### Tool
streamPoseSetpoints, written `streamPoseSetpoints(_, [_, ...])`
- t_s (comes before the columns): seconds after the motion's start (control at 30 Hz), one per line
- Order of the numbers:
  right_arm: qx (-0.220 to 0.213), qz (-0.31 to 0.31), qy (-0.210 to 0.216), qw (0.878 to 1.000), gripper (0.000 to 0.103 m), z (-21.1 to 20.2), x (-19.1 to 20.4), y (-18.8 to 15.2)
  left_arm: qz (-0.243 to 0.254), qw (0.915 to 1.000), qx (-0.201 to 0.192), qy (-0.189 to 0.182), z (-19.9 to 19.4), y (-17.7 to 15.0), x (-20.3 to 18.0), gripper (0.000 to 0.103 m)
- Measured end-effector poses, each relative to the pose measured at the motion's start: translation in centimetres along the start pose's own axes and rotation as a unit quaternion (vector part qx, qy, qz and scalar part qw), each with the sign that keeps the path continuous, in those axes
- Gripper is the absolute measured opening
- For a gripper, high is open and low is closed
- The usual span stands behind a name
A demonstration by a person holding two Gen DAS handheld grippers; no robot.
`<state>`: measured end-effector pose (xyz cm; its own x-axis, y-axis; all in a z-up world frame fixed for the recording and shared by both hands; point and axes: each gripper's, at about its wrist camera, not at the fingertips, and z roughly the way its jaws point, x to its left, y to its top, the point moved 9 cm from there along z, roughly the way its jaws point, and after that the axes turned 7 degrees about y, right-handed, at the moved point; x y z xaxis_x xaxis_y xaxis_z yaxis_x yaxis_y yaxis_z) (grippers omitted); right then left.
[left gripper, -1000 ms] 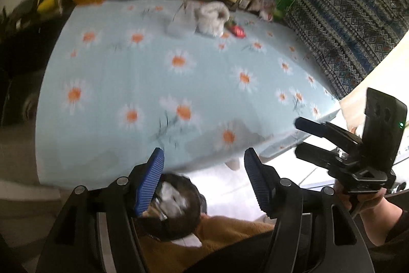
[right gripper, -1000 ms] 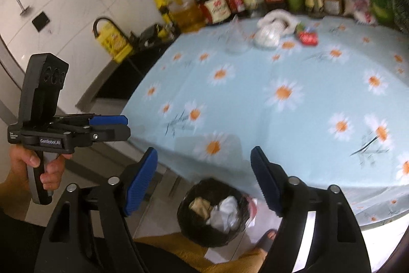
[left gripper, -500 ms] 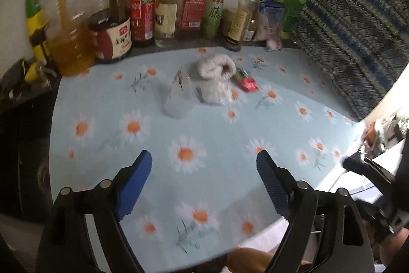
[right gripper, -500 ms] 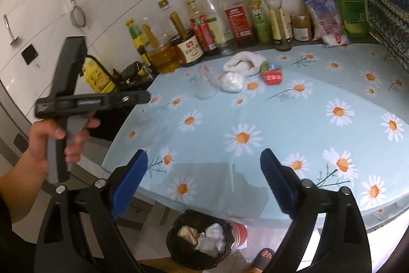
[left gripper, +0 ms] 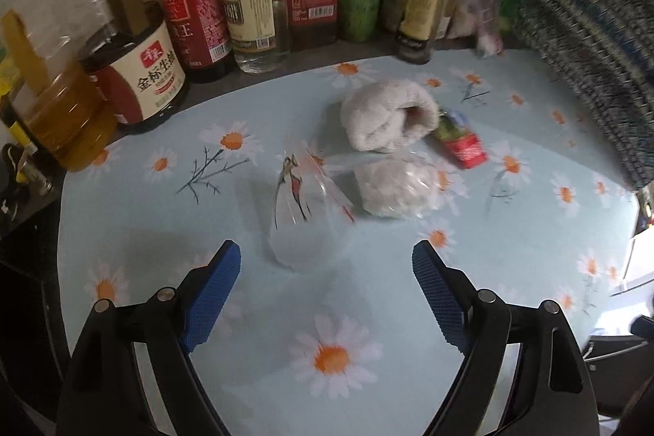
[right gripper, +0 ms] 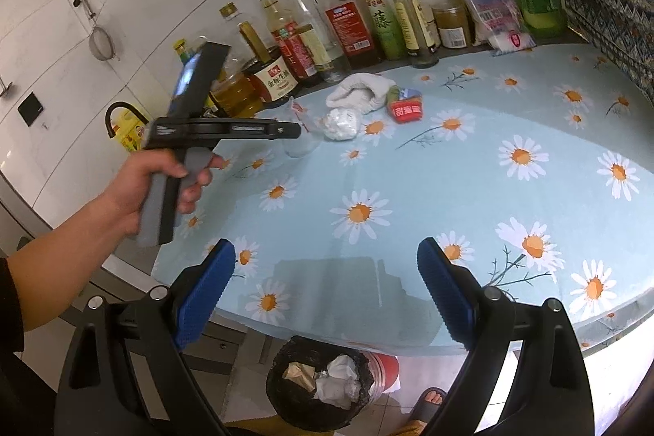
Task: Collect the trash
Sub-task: 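Move the left gripper back to the table and grasp a clear plastic bag, then hold the plastic bag in the left gripper while the right gripper grasps another plastic bag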
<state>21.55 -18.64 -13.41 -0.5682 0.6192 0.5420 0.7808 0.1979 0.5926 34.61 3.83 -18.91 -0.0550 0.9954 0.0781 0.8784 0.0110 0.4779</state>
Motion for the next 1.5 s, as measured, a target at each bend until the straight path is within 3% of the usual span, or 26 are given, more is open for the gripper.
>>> streamPoseSetpoints(0.2, [0.001,0.015,-0.006,1.000,0.090,0.1,-0.9,-0.3,0.006,0.9997,0.016,0.017,3.5,0.7,0.7,0.082])
streamPoseSetpoints(0.37, [0.007,0.017,-0.019,1.000,0.090,-0.1,-1.7,-0.9,0.010,0.9995,0.025,0.014,4.8,0.5,0.9,0.056])
streamPoseSetpoints(0.67, [0.015,0.019,-0.024,0.999,0.090,0.1,-2.3,-1.2,0.016,0.9997,0.013,0.016,4.7,0.5,1.2,0.054])
streamPoseSetpoints(1.07, [0.014,-0.014,-0.035,0.999,0.090,2.3,-2.4,1.9,0.005,0.9999,-0.014,-0.002,-0.1,-1.0,1.3,0.054])
streamPoseSetpoints(1.5, [0.061,-0.039,-0.037,0.997,0.090,12.2,-4.0,7.5,-0.035,0.9988,-0.035,-0.001,-7.0,-7.6,3.2,0.054])
